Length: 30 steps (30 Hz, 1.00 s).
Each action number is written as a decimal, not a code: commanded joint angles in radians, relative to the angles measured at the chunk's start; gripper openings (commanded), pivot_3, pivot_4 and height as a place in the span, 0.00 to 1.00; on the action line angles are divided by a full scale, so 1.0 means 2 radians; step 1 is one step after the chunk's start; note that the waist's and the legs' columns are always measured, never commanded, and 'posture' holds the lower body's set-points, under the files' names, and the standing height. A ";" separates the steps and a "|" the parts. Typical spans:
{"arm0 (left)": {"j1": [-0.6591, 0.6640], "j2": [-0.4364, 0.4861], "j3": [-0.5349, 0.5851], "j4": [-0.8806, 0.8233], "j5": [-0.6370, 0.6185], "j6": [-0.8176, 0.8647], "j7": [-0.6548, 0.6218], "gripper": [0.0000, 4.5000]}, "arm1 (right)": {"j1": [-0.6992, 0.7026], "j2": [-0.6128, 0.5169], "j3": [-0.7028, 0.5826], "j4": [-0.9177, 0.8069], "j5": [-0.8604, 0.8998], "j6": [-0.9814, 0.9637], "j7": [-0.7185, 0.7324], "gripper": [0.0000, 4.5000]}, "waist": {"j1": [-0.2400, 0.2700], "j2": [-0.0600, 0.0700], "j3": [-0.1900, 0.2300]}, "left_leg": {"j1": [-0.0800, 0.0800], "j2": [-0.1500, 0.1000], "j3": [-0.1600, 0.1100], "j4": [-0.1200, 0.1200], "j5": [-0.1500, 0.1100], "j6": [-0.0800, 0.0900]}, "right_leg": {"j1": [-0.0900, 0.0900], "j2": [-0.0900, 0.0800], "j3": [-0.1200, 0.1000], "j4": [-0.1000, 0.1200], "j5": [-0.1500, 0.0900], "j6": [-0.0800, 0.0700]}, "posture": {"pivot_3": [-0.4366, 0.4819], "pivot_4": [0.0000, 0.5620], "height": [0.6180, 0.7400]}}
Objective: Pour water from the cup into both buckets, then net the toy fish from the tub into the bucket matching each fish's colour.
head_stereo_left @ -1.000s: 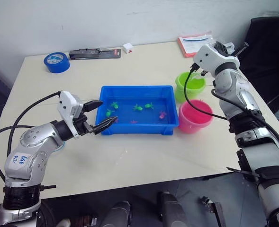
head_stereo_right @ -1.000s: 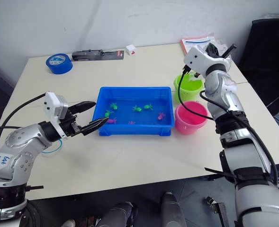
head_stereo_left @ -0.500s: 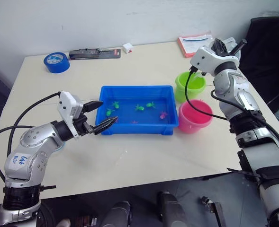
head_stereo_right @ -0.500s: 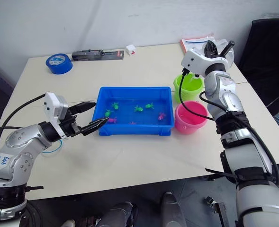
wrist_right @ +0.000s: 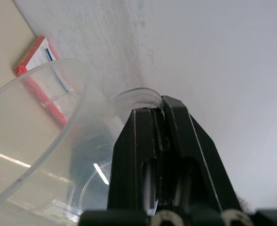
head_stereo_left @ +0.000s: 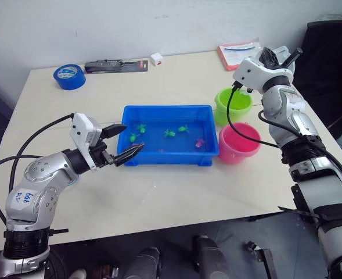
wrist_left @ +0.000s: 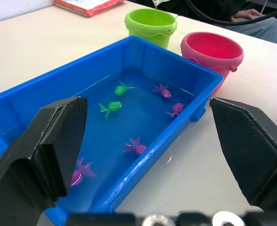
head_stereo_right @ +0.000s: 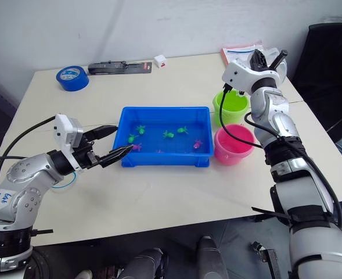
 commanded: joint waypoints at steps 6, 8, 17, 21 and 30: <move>0.002 0.007 0.016 -0.017 -0.006 -0.015 -0.006 1.00 | -0.005 0.020 -0.079 -0.016 0.080 0.034 0.011 0.15 | 0.000 0.000 0.000 | 0.000 0.000 0.000 0.000 0.000 0.000 | 0.000 0.000 0.000 0.000 0.000 0.000 | 0.48 0.27 1.00; 0.002 0.007 0.015 -0.017 -0.006 -0.016 -0.007 1.00 | 0.002 0.024 -0.121 -0.027 0.117 0.060 0.015 0.15 | 0.001 0.000 0.000 | 0.000 0.000 0.000 0.000 0.000 0.000 | 0.000 0.000 0.000 0.000 0.000 0.000 | 0.48 0.27 1.00; -0.008 0.007 0.005 -0.006 -0.004 -0.022 -0.017 1.00 | 0.074 0.050 -0.342 -0.165 0.304 0.192 0.003 0.15 | 0.004 0.000 0.000 | 0.000 0.000 0.000 0.000 0.000 0.000 | 0.000 0.000 0.000 0.000 0.000 0.000 | 0.48 0.27 1.00; -0.017 0.007 0.000 0.003 -0.003 -0.023 -0.023 1.00 | 0.120 0.073 -0.392 -0.221 0.353 0.236 -0.007 0.15 | 0.003 0.000 0.000 | 0.000 0.000 0.000 0.000 0.000 0.000 | 0.000 0.000 0.000 0.000 0.000 0.000 | 0.48 0.27 1.00; -0.015 0.012 0.003 0.007 0.000 -0.027 -0.036 1.00 | 0.149 0.132 -0.446 -0.197 0.422 0.230 -0.048 0.15 | 0.001 0.000 0.000 | 0.000 0.000 0.001 0.000 0.000 0.000 | 0.000 0.000 0.001 0.001 0.000 0.000 | 0.48 0.27 1.00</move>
